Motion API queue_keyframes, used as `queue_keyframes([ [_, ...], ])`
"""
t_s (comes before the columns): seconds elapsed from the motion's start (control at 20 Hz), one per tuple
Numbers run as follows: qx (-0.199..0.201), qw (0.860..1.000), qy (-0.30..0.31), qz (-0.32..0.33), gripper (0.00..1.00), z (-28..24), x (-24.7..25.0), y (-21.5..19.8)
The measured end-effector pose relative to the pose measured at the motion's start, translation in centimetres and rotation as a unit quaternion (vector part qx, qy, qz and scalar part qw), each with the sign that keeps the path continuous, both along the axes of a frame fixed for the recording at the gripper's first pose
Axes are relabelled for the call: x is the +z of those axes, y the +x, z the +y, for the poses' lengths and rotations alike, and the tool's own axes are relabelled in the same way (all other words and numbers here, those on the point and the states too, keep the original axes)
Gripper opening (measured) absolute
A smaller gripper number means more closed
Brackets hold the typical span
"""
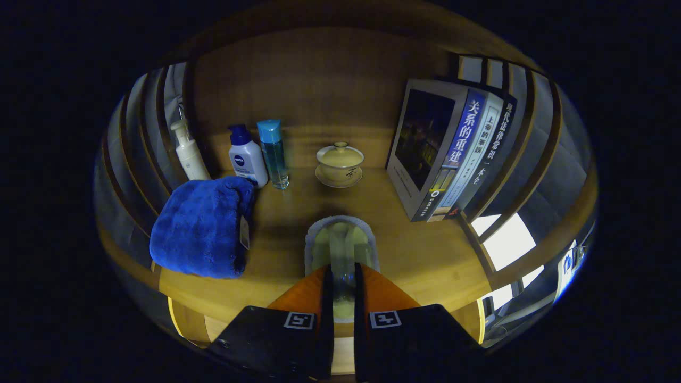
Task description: Pull open the drawer, take out the items inside it, and place them on the countertop above the cabinet.
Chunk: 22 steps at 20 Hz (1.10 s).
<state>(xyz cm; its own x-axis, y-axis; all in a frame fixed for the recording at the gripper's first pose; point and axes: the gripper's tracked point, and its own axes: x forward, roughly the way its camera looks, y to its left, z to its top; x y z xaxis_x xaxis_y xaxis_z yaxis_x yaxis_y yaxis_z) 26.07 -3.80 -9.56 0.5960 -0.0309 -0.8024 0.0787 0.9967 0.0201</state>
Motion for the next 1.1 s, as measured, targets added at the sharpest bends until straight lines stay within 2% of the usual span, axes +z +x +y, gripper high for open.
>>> queue_keyframes([
  [0.3, -0.003, 1.0, 0.006, -0.002, 0.24, -0.2, -0.9, 1.4],
  [0.5, 0.018, 1.0, -0.009, -0.005, 0.31, 0.1, -1.3, 2.0],
  [0.75, 0.018, 1.0, -0.017, -0.015, 0.33, 0.1, -1.5, 2.4],
  [0.9, 0.024, 1.0, -0.013, -0.013, 0.44, 0.4, -1.7, 2.4],
  [0.95, 0.021, 1.0, -0.015, -0.011, 0.44, 0.2, -1.7, 2.3],
  [1.1, 0.008, 1.0, -0.014, -0.012, 0.69, -0.2, -1.6, 2.2],
])
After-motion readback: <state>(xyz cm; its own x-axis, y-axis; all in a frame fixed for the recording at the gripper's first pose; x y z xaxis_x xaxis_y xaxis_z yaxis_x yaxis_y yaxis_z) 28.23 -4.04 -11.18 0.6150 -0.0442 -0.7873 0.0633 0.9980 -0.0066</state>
